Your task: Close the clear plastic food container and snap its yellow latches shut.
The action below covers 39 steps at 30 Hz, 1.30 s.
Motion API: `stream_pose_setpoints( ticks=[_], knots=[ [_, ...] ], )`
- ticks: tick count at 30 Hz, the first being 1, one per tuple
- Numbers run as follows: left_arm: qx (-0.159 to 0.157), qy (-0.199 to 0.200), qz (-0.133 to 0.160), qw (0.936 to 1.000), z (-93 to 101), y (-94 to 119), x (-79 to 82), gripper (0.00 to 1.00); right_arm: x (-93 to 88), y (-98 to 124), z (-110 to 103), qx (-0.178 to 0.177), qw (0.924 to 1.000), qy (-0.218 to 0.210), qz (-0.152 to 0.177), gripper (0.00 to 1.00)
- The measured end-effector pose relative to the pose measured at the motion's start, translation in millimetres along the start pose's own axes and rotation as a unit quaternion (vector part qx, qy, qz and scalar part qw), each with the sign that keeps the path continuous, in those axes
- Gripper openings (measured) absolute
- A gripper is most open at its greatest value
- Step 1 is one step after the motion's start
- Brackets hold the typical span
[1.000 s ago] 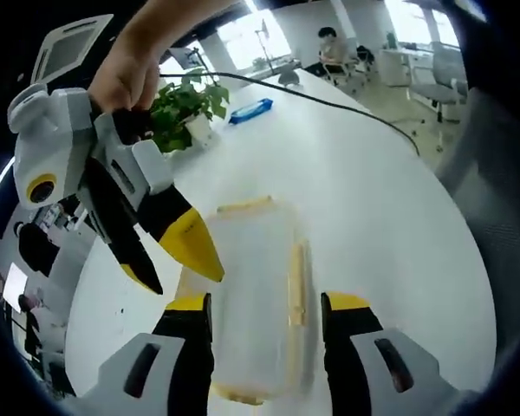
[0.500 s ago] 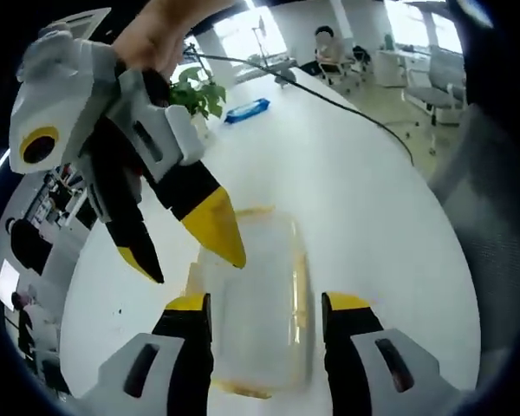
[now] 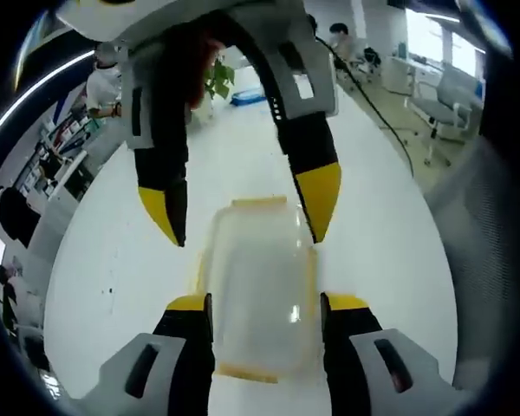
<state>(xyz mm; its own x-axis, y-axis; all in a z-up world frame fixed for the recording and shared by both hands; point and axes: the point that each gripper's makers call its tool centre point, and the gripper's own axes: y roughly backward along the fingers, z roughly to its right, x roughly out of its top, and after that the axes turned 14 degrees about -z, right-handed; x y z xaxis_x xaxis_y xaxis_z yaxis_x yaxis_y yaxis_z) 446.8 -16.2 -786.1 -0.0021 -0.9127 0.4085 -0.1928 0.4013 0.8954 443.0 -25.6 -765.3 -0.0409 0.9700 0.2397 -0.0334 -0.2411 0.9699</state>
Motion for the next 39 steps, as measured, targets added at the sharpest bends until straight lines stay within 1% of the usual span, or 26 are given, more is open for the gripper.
stream_pose_setpoints(
  ticks=[5,8,10,11,13,15,17,18,19,21,23,24,25,26,28,31,33,35,37,38,39],
  knots=[
    [-0.003,-0.003,-0.009,1.0000,2.2,1.2,-0.5,0.46,-4.2,-3.6,-1.3,0.002,0.9999,-0.013,-0.003,0.52],
    [-0.001,0.003,-0.016,0.9999,0.1,0.0,-1.5,0.46,-9.4,-3.2,2.1,-0.008,0.9997,-0.025,-0.003,0.51],
    [0.007,0.017,-0.011,0.9998,-5.5,0.7,-0.1,0.46,-17.3,-4.5,7.9,-0.021,0.9989,-0.041,-0.010,0.50],
    [0.011,0.046,-0.006,0.9989,-10.3,1.4,0.5,0.48,-20.6,-5.3,10.3,-0.026,0.9984,-0.048,-0.015,0.51],
    [0.020,0.073,0.002,0.9971,-17.9,3.1,0.9,0.49,-23.7,-5.8,16.4,-0.042,0.9969,-0.065,-0.012,0.51],
    [0.018,0.078,-0.001,0.9968,-18.9,4.3,-0.7,0.48,-24.0,-5.7,16.7,-0.046,0.9959,-0.078,-0.006,0.52],
    [0.020,0.095,-0.002,0.9953,-19.5,6.3,-0.8,0.44,-23.2,-7.7,14.8,-0.049,0.9955,-0.082,0.000,0.52],
    [0.027,0.118,0.004,0.9926,-22.6,8.2,0.4,0.42,-22.9,-9.4,13.9,-0.049,0.9954,-0.083,0.000,0.51],
    [0.030,0.125,0.006,0.9917,-23.7,9.1,1.0,0.42,-22.6,-13.4,12.9,-0.049,0.9952,-0.084,-0.002,0.51],
    [0.030,0.134,0.006,0.9905,-23.9,8.0,0.4,0.46,-22.2,-16.6,11.2,-0.050,0.9949,-0.088,-0.005,0.51],
    [0.041,0.139,-0.003,0.9895,-24.0,6.0,-2.0,0.51,-20.2,-18.4,8.6,-0.053,0.9942,-0.094,-0.005,0.52],
    [0.047,0.142,-0.007,0.9887,-24.6,6.0,-3.4,0.51,-18.6,-18.5,7.8,-0.058,0.9936,-0.097,-0.002,0.52],
    [0.059,0.148,-0.003,0.9872,-26.0,6.4,-2.6,0.50,-16.8,-18.1,7.4,-0.062,0.9931,-0.099,0.001,0.53],
    [0.061,0.150,-0.004,0.9869,-25.1,6.4,-3.1,0.50,-14.9,-17.8,7.2,-0.062,0.9921,-0.109,0.005,0.54],
    [0.067,0.162,-0.012,0.9844,-25.8,6.1,-7.1,0.52,-13.4,-17.7,5.1,-0.057,0.9901,-0.128,0.009,0.56],
    [0.074,0.188,-0.020,0.9793,-27.0,6.9,-13.0,0.53,-14.5,-14.7,9.9,-0.075,0.9864,-0.146,0.008,0.55],
    [0.082,0.195,-0.018,0.9771,-28.5,9.1,-13.0,0.52,-14.3,-12.3,13.2,-0.086,0.9818,-0.169,0.017,0.54],
    [0.083,0.200,-0.012,0.9763,-28.1,9.5,-10.7,0.53,-14.7,-10.6,15.1,-0.091,0.9768,-0.192,0.024,0.55],
    [0.082,0.215,-0.017,0.9730,-27.2,8.6,-13.1,0.55,-19.5,-8.8,19.3,-0.110,0.9719,-0.208,0.018,0.57],
    [0.088,0.222,-0.022,0.9708,-28.8,8.5,-15.4,0.54,-21.3,-8.6,19.8,-0.114,0.9698,-0.215,0.015,0.57],
    [0.096,0.230,-0.024,0.9682,-30.7,9.1,-17.1,0.53,-22.4,-7.9,20.6,-0.123,0.9644,-0.233,0.019,0.57]
  ],
)
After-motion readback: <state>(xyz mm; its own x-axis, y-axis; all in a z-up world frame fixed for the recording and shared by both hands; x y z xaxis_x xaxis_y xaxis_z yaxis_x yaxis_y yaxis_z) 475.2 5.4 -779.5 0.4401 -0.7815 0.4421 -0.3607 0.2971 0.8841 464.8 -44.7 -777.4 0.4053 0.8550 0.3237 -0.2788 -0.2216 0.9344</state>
